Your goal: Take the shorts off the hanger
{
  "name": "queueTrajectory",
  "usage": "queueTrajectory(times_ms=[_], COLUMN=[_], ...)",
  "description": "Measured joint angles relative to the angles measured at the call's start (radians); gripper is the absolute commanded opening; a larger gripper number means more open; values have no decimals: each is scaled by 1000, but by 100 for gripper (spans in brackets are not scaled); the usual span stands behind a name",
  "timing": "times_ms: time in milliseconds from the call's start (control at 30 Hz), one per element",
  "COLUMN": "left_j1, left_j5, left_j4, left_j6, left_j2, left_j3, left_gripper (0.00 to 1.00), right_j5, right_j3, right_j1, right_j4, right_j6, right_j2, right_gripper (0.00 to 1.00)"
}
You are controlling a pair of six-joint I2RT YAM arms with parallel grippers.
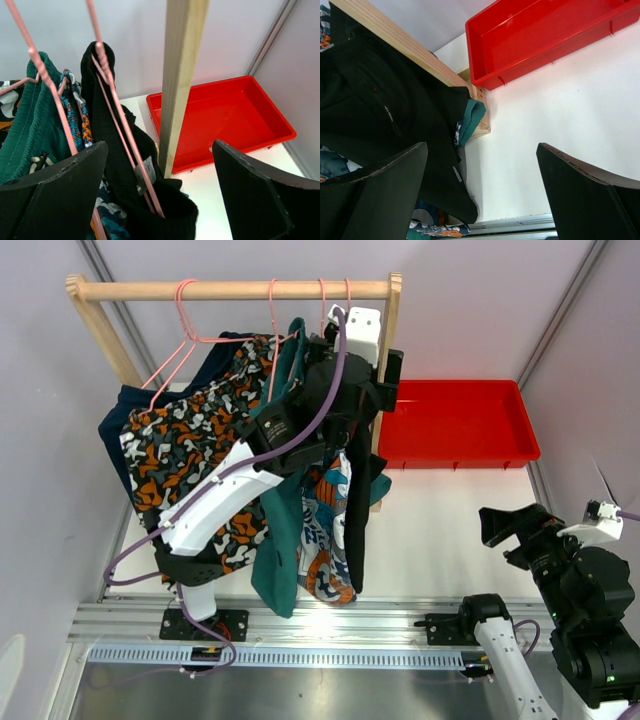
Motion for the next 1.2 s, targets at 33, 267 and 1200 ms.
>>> queueTrajectory(times_ms=[33,267,1200], left_j1=[8,94,152], left_j5=[5,66,106], left_j4=[0,1,-18], left_j6=[-9,-61,-5], left_j2=[0,6,53], left_j3=[0,0,23], left_gripper=[90,82,0], right_j5=[2,24,39], right_j3=[0,5,-88], right_j1=[0,0,0], right_j4=[-5,-40,-49], right_j6=[0,-5,-10], right_j2=[-2,-11,-58], right_gripper=[99,99,100])
